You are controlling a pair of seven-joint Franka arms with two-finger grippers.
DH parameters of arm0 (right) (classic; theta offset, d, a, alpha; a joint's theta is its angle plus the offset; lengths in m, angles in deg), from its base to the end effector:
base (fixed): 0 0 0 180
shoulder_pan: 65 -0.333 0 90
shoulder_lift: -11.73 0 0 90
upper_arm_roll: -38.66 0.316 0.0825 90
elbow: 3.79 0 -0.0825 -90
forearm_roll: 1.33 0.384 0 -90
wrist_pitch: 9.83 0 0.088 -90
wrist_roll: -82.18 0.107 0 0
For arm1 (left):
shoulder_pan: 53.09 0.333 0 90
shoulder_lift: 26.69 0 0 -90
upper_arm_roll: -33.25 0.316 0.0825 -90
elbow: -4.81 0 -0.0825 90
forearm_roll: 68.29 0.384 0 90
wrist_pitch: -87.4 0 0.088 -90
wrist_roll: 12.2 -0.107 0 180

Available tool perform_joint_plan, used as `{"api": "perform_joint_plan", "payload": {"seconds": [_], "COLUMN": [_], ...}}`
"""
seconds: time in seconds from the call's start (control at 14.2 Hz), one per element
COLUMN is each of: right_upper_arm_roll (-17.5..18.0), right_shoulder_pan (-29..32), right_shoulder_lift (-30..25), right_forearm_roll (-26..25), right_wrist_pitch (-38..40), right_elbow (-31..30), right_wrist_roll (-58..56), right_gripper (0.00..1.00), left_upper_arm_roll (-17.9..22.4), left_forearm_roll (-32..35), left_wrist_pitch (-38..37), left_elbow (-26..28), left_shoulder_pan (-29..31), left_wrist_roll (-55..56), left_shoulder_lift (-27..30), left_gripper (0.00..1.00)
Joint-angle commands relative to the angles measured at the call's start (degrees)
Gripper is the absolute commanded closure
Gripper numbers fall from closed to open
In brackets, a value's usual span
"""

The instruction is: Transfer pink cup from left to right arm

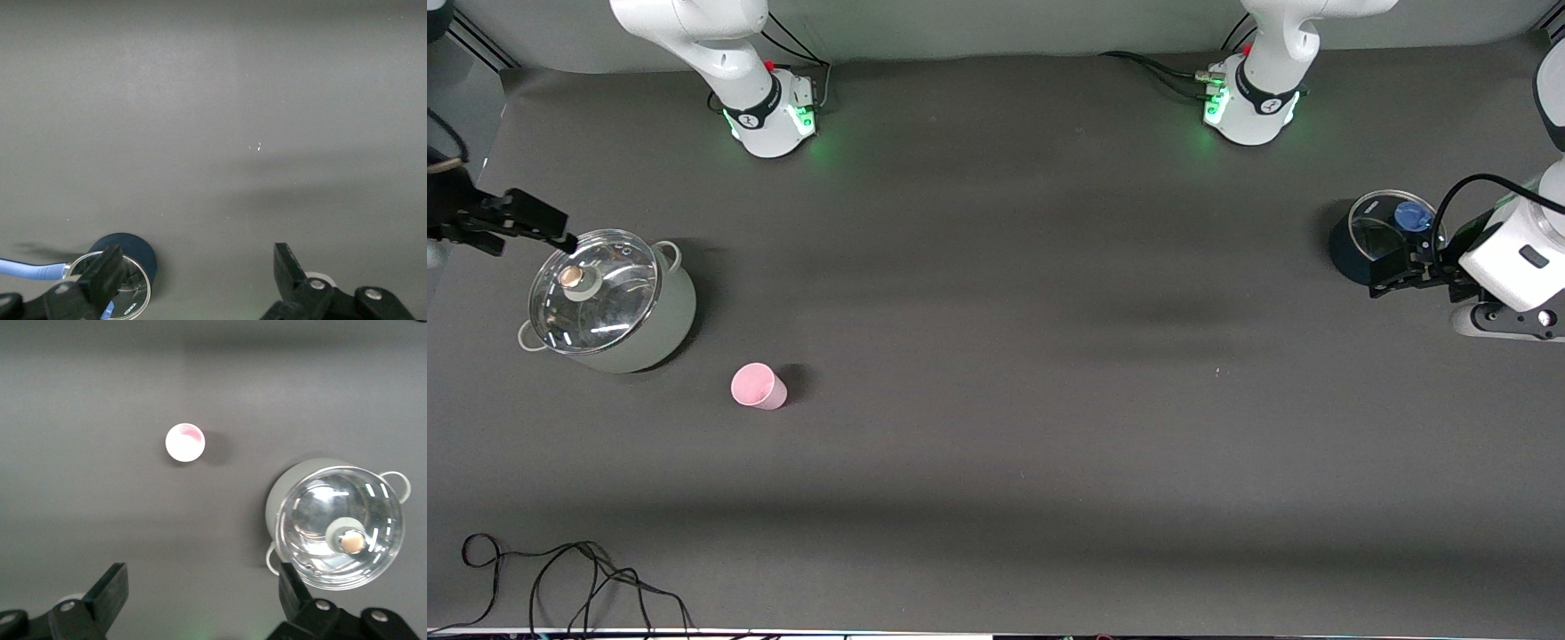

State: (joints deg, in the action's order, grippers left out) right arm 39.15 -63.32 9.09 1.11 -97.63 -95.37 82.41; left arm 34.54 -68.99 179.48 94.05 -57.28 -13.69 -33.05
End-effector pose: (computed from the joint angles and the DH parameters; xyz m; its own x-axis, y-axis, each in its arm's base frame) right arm 0.5361 -0.0063 0.6334 0.9995 -0.0232 -0.0200 -0.0240 -0.9988 -0.0421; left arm 0.5876 -0.0317 0.5704 0.9952 -0.0760 -0.0611 -0.0754 -0.9971 0.0113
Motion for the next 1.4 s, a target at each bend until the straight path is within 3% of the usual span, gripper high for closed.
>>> {"api": "perform_joint_plan", "payload": {"seconds": [0.0, 0.21, 1.33], "right_upper_arm_roll": [0.57, 0.57, 0.57], "right_shoulder_pan": [1.13, 1.05, 1.13], "right_shoulder_lift": [0.0, -0.18, -0.35], "right_forearm_roll": [2.91, 2.92, 2.83], "right_wrist_pitch": [0.09, 0.17, 0.09], "right_elbow": [-0.18, -2.37, -2.11], "right_wrist_roll": [-1.01, -1.01, -1.01], "right_gripper": [0.0, 0.0, 0.0], "left_upper_arm_roll": [0.47, 0.47, 0.47], "left_forearm_roll": [-0.45, -0.45, -0.45], "left_wrist_pitch": [-0.42, -0.42, -0.42], "left_elbow": [-1.44, -1.53, -1.44], "left_shoulder_pan": [-0.38, -0.38, -0.38], "left_wrist_roll": [0.17, 0.17, 0.17], "left_shoulder_lift": [-0.67, -0.76, -0.76], "left_gripper": [0.0, 0.0, 0.0]}}
